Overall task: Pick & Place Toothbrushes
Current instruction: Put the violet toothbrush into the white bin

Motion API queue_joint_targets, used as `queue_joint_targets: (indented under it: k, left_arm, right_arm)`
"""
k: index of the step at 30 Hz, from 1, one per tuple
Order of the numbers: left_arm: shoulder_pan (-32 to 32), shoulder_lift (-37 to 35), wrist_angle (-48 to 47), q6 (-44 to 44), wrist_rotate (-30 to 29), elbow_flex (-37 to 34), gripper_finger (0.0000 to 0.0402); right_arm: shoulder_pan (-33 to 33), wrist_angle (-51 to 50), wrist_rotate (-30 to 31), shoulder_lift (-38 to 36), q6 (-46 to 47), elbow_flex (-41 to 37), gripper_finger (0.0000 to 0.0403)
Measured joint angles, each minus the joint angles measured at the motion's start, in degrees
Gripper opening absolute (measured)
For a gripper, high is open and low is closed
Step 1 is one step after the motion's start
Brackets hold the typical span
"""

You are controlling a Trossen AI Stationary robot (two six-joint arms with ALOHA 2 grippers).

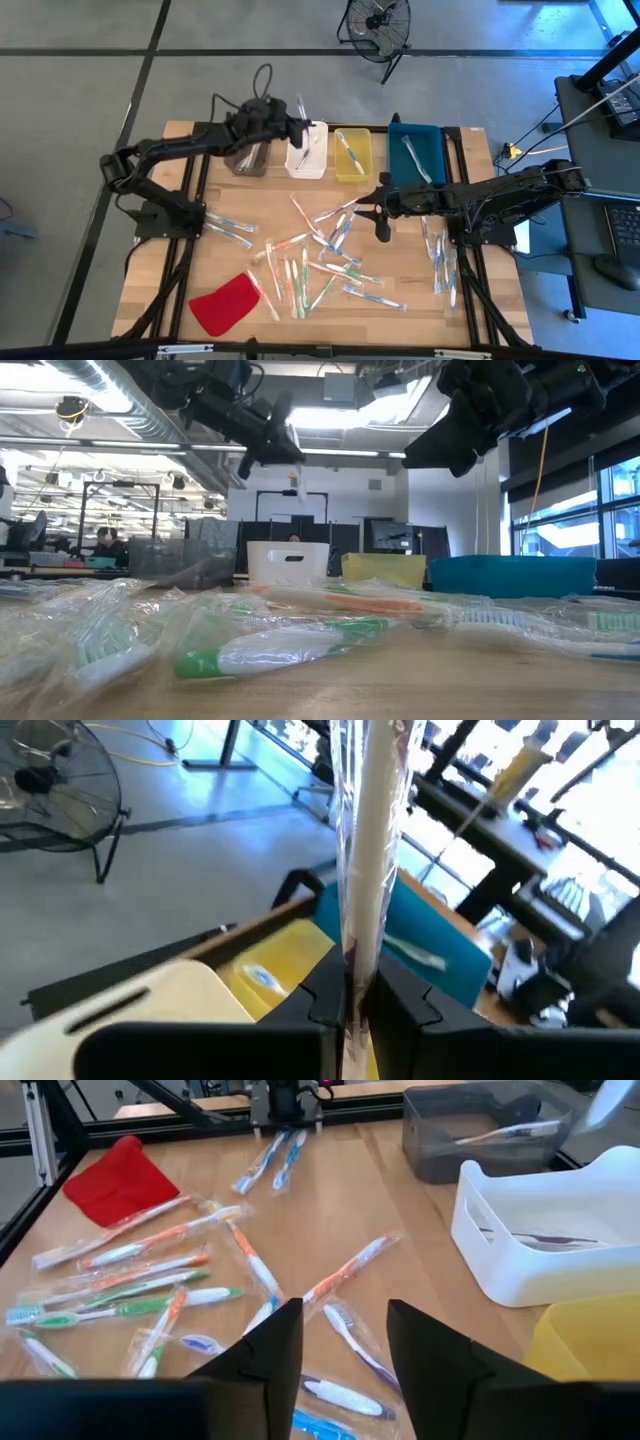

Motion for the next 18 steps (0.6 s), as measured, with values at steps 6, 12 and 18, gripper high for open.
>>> queue_joint_targets:
  k: [6, 12, 18]
  left_arm:
    - [3.99, 0.0, -6.04, -0.92, 1.24, 4.43, 0.0021]
    - [4.99, 0.04, -11.69, -0.72, 1.0, 6.17, 0.0021]
    - [4.01, 2.92, -14.17, 0.68, -0.25, 6.17, 0.0021]
  right_arm:
    - [0.0, -0.02, 0.0, 0.0, -0.17, 0.0, 0.0123]
    - [0.0, 0.0, 0.0, 0.0, -0.17, 0.0, 0.0106]
    - [0.0, 0.01, 0.0, 0.0, -0.2, 0.0, 0.0093]
